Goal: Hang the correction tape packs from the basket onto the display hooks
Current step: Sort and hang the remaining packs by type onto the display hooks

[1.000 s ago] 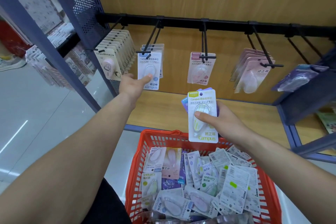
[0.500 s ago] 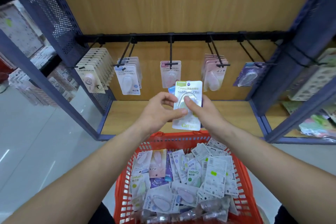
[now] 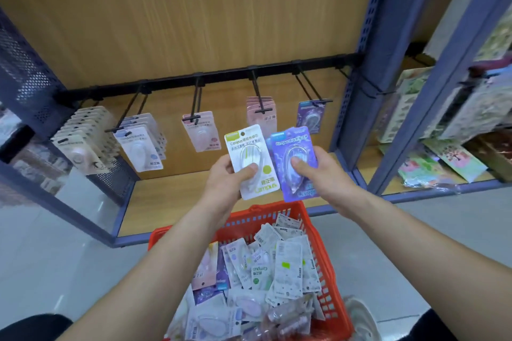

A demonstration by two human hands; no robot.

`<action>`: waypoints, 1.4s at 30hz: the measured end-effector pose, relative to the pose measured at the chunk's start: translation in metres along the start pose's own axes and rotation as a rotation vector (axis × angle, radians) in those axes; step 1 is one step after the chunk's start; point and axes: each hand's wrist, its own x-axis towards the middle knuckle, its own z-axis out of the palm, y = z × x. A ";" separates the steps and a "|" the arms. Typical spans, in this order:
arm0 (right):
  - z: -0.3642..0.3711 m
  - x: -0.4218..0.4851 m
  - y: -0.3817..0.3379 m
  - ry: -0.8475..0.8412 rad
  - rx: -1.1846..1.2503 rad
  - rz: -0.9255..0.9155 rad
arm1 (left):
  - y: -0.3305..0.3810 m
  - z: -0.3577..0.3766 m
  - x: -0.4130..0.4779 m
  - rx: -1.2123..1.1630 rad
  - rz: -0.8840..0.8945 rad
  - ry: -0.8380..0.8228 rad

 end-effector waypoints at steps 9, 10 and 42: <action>-0.120 0.005 0.012 0.244 -0.067 0.005 | -0.011 0.105 0.050 0.357 0.063 -0.093; -0.133 0.006 0.015 0.263 -0.092 0.013 | -0.012 0.120 0.058 0.375 0.076 -0.105; -0.215 0.022 0.048 0.383 -0.116 0.135 | -0.034 0.254 0.139 0.256 0.220 -0.121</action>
